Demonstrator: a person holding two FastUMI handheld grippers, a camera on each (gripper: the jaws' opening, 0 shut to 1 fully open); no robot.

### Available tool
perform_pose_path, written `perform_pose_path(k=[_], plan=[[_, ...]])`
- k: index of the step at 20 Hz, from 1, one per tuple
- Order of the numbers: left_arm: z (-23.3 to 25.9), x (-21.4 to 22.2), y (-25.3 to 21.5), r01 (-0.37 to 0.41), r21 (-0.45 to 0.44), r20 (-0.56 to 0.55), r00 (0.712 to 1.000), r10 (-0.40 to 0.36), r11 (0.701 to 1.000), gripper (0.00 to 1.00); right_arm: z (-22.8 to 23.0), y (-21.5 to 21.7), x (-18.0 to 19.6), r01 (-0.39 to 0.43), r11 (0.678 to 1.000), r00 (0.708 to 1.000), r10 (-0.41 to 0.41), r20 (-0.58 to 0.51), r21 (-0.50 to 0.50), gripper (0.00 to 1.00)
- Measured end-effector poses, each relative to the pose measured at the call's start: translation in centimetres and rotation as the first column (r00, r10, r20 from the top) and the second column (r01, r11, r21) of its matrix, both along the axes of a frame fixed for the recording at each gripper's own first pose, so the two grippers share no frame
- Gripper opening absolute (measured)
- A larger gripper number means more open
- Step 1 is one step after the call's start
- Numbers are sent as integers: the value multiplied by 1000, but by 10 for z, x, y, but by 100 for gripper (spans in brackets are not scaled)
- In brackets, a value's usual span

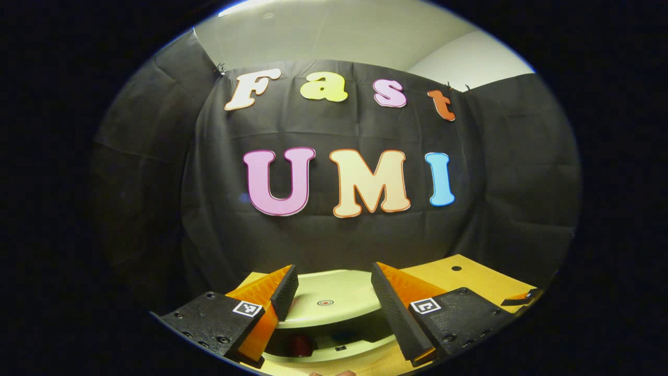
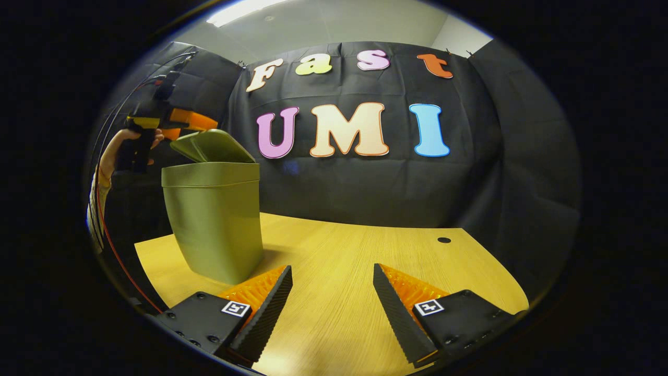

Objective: Press the lid of the desktop garbage bin to open it, pick up the crumpled paper on the desktop and throw it into the bin, then pick up the pop can on the desktop and drop it into the bin, and finally close the garbage bin lid.

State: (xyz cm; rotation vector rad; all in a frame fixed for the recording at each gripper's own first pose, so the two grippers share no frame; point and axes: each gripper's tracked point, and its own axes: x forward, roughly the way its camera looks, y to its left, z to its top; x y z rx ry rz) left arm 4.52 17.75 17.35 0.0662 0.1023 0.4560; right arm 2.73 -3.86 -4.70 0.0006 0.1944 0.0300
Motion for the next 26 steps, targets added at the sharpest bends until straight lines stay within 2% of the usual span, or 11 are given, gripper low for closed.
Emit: perform_pose_path(k=[2, 3, 5, 11, 17, 20, 23, 24, 26], plan=[[-13, -1, -1, 7, 26, -11, 1000, -7, 1000, 88, -1, 0, -1, -4, 1000, 1000, 4, -1, -1, 98], [-19, -4, -2, 7, 35, -12, 1000, -6, 999, 92, -1, 0, 0, -1, 1000, 1000, 1, 0, -3, 98], [-28, -7, -4, 8, 20, -9, 1000, -8, 1000, 88, -1, -4, 1, 5, 1000, 1000, -5, 0, 3, 98], [-46, -12, 1, -39, 9, 4, 999, 38, 999, 87, 0, -1, 0, 4, 1000, 1000, -4, 0, 16, 98], [-44, -13, 5, -86, 46, 68, 994, 83, 995, 88, 1, 0, -2, -1, 1000, 1000, 1, 1, 24, 98], [-46, -12, 1, -86, 89, 68, 994, 80, 992, 88, 2, -5, -2, 10, 1000, 1000, -10, 0, 26, 98], [-46, -12, 1, -85, 113, 71, 995, 77, 990, 94, 3, -5, -4, 9, 999, 1000, -9, 1, 41, 98], [-47, -12, 1, -90, 108, 66, 994, 83, 990, 90, 4, -5, -3, 8, 999, 1000, -8, 2, 43, 98], [-46, -10, 3, -104, 109, 62, 993, 98, 989, 91, 4, -5, -5, 8, 999, 1000, -8, 1, 43, 98]])
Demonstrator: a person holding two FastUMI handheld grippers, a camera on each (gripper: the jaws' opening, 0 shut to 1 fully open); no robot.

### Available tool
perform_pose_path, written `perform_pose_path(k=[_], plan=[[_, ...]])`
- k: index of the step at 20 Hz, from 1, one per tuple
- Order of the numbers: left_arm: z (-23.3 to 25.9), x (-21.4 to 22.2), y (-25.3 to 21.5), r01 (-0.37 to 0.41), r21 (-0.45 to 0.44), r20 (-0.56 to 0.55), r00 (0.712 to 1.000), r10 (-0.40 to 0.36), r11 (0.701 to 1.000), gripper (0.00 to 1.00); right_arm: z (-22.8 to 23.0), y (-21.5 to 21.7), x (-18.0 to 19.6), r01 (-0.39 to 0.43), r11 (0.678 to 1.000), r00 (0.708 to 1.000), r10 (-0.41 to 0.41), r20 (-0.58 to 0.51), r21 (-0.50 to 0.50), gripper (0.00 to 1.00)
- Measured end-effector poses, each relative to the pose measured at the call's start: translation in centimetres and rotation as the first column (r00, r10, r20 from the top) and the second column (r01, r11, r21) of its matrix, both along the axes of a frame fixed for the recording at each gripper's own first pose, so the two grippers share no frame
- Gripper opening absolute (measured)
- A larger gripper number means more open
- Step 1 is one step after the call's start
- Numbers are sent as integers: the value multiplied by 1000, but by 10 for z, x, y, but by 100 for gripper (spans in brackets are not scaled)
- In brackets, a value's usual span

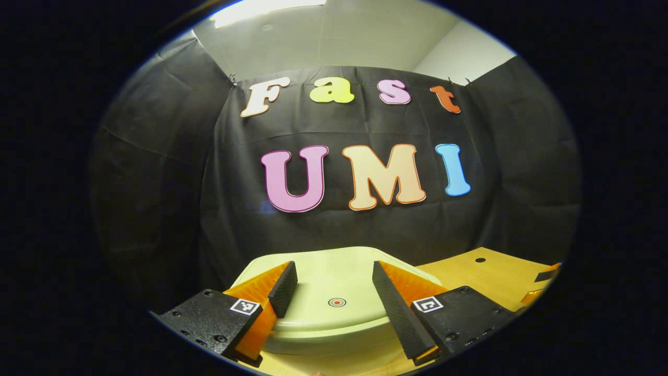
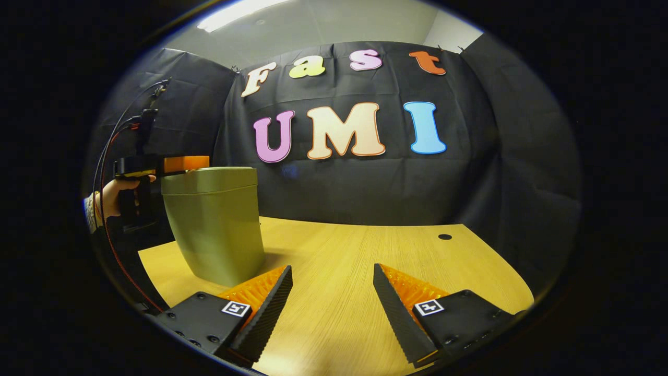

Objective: Press the lid of the desktop garbage bin to open it, pick up the crumpled paper on the desktop and throw it into the bin, then pick up the pop can on the desktop and drop it into the bin, and finally close the garbage bin lid.

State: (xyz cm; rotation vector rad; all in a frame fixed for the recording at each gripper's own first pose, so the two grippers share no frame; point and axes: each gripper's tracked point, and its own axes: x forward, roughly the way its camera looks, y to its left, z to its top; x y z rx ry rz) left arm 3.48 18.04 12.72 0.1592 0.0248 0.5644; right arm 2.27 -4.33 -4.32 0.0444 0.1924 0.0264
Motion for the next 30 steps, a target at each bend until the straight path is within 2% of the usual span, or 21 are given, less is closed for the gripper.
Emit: perform_pose_path(k=[4, 9, 12, 19, 22, 24, 26, 28, 30], plan=[[-5, 0, 6, -56, -42, -13, 998, 56, 998, 91, 1, 4, 0, -6, 1000, 1000, 6, 0, 4, 98], [-7, 1, 5, -49, -58, -24, 999, 48, 997, 94, -10, 5, 5, -17, 1000, 1000, 17, -25, 9, 98], [-8, 1, 4, -45, -53, -22, 999, 44, 998, 92, -11, 2, 7, -7, 1000, 999, 8, -32, 7, 98], [8, 10, -16, 82, -21, -4, 997, -82, 996, 93, -4, -1, 6, -8, 1000, 1000, 9, -12, 25, 98], [30, 21, -44, 151, 16, 49, 987, -152, 988, 93, -3, -5, 9, 16, 999, 1000, -16, 0, 28, 98], [33, 30, -74, 220, 31, 87, 971, -222, 975, 93, -4, -5, 10, 24, 1000, 1000, -24, 1, 18, 98], [27, 41, -110, 312, 32, 98, 944, -314, 950, 93, -6, -5, 12, 29, 1000, 1000, -29, -5, 10, 98], [14, 53, -146, 414, 13, 104, 905, -413, 910, 93, -9, -5, 13, 33, 999, 999, -33, -9, 3, 98], [-8, 50, -171, 480, -9, 113, 872, -476, 877, 93, -8, -5, 12, 38, 999, 999, -38, -8, -7, 98]])
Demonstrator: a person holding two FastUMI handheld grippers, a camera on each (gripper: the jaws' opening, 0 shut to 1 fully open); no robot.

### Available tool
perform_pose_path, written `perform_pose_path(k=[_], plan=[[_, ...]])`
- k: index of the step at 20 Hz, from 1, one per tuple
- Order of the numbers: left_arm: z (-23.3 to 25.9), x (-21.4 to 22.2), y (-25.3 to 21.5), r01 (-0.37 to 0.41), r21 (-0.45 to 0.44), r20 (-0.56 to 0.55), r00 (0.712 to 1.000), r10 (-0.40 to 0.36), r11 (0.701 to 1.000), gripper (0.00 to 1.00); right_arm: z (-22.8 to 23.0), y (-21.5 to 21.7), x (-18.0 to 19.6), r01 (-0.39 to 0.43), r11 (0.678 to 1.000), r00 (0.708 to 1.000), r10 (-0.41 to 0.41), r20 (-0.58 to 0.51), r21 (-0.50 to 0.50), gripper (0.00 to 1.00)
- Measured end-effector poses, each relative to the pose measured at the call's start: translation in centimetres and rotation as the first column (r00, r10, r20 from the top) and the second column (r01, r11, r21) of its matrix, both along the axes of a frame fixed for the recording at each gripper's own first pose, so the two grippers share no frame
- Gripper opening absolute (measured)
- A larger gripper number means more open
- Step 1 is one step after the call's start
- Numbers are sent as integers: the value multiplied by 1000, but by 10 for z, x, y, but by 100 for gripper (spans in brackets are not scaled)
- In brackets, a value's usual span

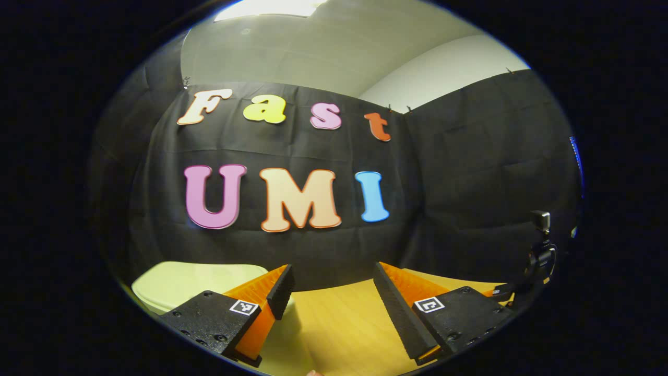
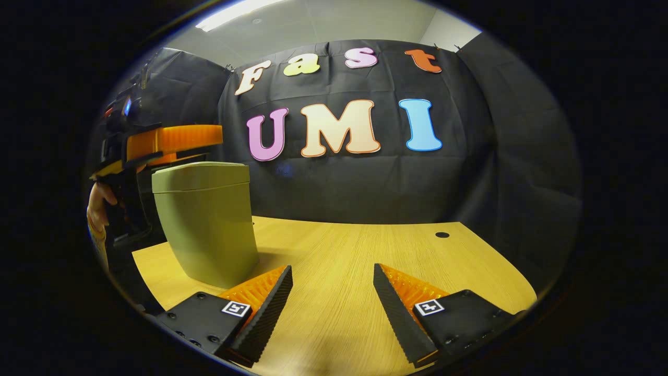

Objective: Press the lid of the desktop garbage bin to open it, pick up the crumpled paper on the desktop and throw it into the bin, then pick up the pop can on the desktop and drop it into the bin, and finally close the garbage bin lid.

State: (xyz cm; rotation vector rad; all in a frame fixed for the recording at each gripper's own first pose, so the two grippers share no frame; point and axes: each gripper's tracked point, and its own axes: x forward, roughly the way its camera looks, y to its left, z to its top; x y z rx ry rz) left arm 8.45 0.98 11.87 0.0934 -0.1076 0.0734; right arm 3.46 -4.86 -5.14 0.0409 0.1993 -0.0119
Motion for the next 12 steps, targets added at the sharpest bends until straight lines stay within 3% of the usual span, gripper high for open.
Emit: perform_pose_path(k=[4, 12], plan=[[-59, -4, -26, 99, -49, -45, 994, -101, 994, 94, 2, -1, -1, 8, 1000, 1000, -8, 9, -19, 98], [-113, -11, -35, 158, -72, -44, 986, -161, 985, 94, 18, 3, 5, 22, 999, 996, -20, 84, -26, 98]])
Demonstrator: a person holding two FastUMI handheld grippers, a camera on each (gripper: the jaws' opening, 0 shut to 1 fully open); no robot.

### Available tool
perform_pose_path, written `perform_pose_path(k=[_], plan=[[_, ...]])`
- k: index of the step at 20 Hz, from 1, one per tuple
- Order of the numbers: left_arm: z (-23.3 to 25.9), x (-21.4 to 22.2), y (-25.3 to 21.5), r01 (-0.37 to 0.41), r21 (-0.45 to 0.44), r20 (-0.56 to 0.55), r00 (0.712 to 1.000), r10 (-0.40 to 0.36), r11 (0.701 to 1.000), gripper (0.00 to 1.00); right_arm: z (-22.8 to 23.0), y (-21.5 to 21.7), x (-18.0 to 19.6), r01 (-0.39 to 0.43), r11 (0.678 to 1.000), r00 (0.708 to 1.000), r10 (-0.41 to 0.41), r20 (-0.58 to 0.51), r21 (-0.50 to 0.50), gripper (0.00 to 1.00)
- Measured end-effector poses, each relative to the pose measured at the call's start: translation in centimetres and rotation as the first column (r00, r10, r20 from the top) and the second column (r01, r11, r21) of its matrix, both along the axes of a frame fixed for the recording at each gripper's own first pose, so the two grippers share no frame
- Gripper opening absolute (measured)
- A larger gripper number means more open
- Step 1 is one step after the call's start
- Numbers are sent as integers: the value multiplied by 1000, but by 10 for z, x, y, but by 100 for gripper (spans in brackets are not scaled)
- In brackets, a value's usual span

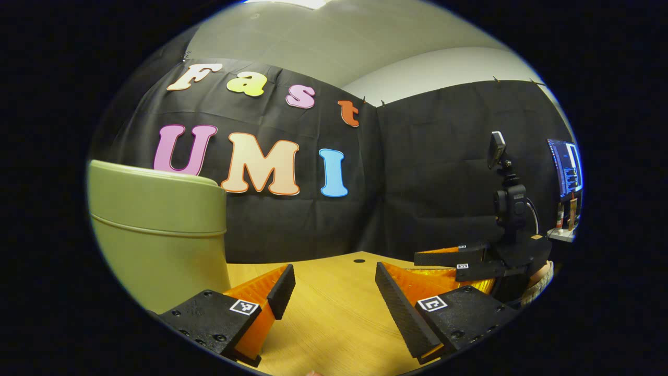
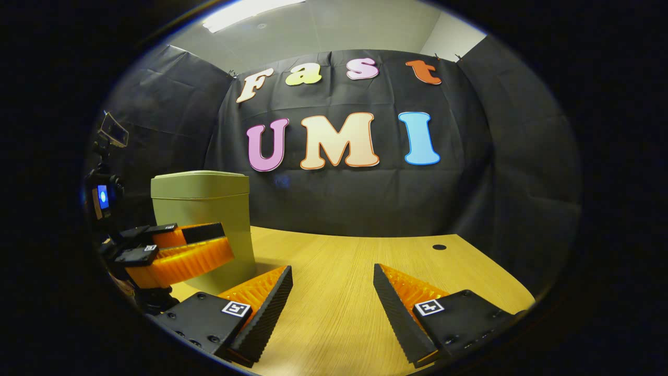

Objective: Press the lid of the desktop garbage bin to open it, pick up the crumpled paper on the desktop and throw it into the bin, then pick up the pop can on the desktop and drop it into the bin, and finally close the garbage bin lid.

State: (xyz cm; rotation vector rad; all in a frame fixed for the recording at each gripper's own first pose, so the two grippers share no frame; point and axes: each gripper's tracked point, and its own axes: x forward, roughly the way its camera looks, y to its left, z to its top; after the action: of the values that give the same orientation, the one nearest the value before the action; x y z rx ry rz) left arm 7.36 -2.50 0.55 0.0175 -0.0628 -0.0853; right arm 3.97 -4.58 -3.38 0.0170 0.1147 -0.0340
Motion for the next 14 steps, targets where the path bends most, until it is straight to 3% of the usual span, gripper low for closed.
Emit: perform_pose_path(k=[8, 14], plan=[[-19, -7, -6, 69, -47, -14, 997, -70, 996, 94, -1, 3, 4, 3, 1000, 1000, -3, 5, -9, 98], [-24, -6, -1, 54, -48, -29, 998, -56, 997, 94, -1, 8, 4, -7, 1000, 1000, 7, 4, -6, 98]])
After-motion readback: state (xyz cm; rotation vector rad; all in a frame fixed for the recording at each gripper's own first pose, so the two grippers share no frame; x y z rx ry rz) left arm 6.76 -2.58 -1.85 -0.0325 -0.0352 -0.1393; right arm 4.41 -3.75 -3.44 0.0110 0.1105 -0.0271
